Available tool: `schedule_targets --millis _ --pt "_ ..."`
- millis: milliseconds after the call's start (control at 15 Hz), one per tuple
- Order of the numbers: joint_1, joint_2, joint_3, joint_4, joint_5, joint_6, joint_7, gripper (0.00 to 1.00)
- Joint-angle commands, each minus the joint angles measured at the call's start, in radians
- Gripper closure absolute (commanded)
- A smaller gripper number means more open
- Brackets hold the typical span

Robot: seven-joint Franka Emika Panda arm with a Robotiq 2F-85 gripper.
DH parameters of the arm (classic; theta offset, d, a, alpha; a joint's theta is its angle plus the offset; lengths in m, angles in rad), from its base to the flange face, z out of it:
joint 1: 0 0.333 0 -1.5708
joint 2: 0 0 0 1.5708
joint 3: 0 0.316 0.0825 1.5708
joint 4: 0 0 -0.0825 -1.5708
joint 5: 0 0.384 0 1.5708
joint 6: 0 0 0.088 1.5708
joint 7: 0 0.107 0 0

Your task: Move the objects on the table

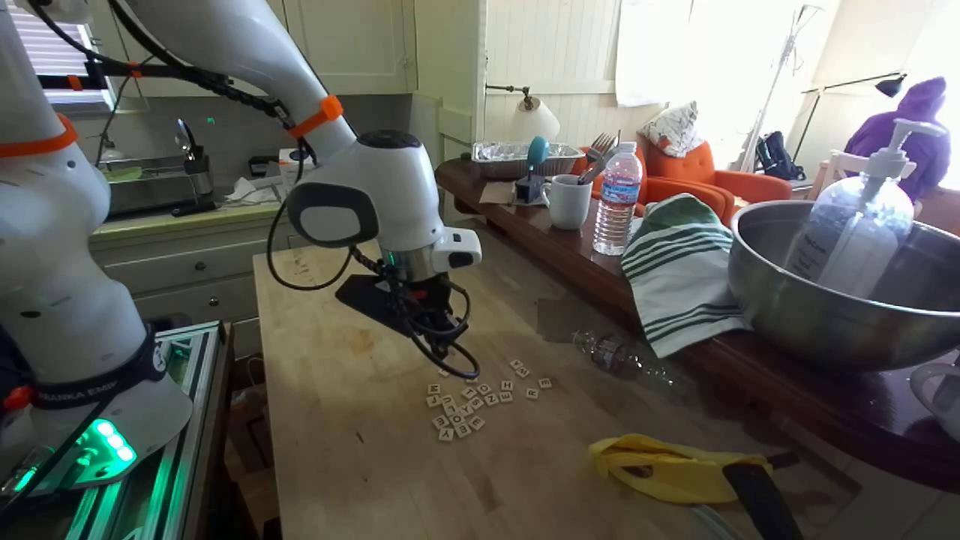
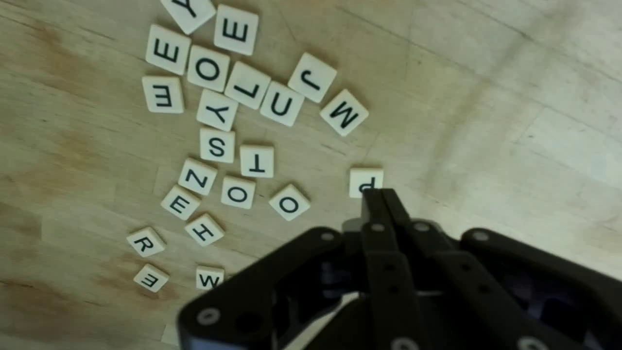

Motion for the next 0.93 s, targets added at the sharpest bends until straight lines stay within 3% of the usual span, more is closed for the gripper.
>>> schedule_targets --millis 0,467,867 --pt "0.003 0.085 0.009 0.027 0.05 0.069 -0.044 1.0" --pt "-0.009 0.165 0.048 0.062 0.07 0.106 -0.052 1.0" --pt "-0.029 0.177 0.111 0.089 0.136 0.062 -0.099 1.0"
